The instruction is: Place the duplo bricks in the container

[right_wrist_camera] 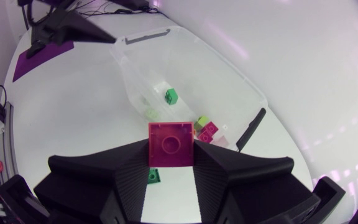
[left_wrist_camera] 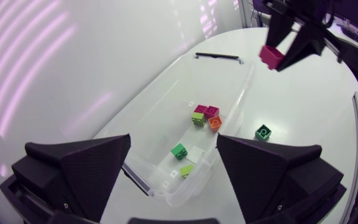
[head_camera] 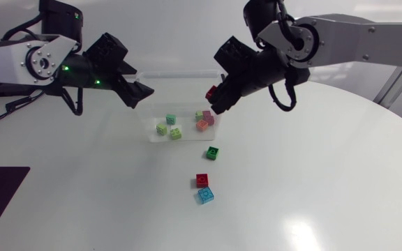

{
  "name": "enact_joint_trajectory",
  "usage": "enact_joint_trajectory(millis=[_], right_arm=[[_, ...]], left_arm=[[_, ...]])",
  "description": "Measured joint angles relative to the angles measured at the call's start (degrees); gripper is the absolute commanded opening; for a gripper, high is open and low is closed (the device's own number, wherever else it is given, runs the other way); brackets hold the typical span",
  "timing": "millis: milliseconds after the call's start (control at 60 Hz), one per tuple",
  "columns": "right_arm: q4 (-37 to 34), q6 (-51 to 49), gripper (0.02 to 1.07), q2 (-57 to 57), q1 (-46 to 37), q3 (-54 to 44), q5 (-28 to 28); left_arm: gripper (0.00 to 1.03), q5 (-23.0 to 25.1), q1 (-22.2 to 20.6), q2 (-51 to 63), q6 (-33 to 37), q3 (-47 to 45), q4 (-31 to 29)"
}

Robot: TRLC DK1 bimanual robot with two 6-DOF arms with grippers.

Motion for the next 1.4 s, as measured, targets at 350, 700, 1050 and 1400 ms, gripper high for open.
enact_joint_trajectory(millis=[350, 700, 1050, 1400], right_arm=[[0.72, 3.19, 0.30, 12.11, -1.22, 13.62, 0.24], [0.66, 3.93, 1.03, 21.18, -1.42, 22.21, 3.32], [6.93, 3.78, 1.02, 2.23, -3.10, 0.33, 2.93], [10.91, 2.49, 1.02, -19.23, -3.39, -27.21, -1.22]], left_arm=[[0.98, 2.73, -6.38, -6.58, 6.99, -14.53, -2.40], [0.98, 2.73, -13.77, -4.55, 10.19, -17.20, -1.27], [0.98, 0.39, -19.32, 6.45, 13.46, -17.03, -0.07], [0.95, -3.26, -22.05, 14.88, 14.73, -12.20, 1.07]])
